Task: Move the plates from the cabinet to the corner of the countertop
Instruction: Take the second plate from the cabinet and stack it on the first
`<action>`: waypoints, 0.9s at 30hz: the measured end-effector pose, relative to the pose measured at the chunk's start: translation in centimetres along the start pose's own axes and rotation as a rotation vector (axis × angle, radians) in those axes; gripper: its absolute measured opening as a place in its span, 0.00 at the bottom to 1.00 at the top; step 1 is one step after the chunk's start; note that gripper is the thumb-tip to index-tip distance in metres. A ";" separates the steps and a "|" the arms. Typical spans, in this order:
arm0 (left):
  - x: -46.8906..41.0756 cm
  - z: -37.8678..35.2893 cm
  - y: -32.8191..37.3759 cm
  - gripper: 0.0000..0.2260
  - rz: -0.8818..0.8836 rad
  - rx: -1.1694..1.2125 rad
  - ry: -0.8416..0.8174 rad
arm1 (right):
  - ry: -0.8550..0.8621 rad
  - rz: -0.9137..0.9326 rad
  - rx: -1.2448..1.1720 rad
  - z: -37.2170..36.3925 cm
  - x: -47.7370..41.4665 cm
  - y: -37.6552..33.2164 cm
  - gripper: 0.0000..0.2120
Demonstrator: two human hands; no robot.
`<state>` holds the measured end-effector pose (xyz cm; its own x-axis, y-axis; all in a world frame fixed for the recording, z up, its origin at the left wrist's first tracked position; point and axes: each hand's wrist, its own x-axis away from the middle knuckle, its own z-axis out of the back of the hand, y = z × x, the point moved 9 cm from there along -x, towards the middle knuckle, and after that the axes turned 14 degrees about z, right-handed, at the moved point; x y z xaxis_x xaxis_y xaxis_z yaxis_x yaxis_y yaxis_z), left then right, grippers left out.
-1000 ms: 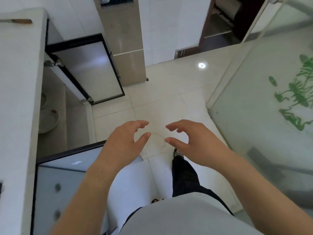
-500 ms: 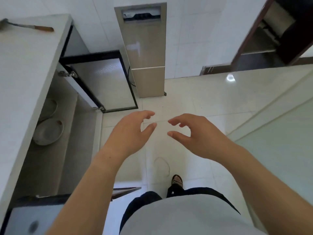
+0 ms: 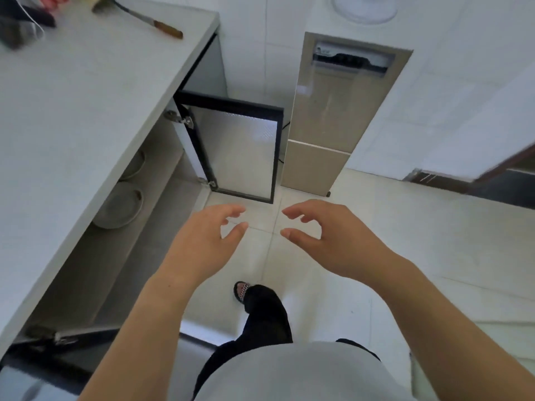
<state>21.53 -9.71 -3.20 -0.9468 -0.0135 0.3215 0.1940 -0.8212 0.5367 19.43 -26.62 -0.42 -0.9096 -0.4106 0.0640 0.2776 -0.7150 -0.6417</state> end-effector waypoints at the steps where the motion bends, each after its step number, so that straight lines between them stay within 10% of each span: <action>1: -1.9 0.7 0.0 0.15 0.002 0.004 0.005 | -0.012 0.009 0.024 0.4 -2.2 0.1 0.18; 11: -12.7 13.5 -1.9 0.16 0.092 0.036 0.193 | -0.120 0.248 0.120 2.9 -21.8 -5.7 0.19; 27: -9.4 17.8 -16.0 0.14 0.711 0.207 0.413 | -0.611 0.653 -0.041 -8.0 -33.4 -12.6 0.18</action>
<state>31.91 13.67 -0.91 -0.5920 -0.7273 0.3472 0.7833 -0.4179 0.4602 43.82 0.64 -0.55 -0.2472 -0.9668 0.0651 0.6601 -0.2172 -0.7191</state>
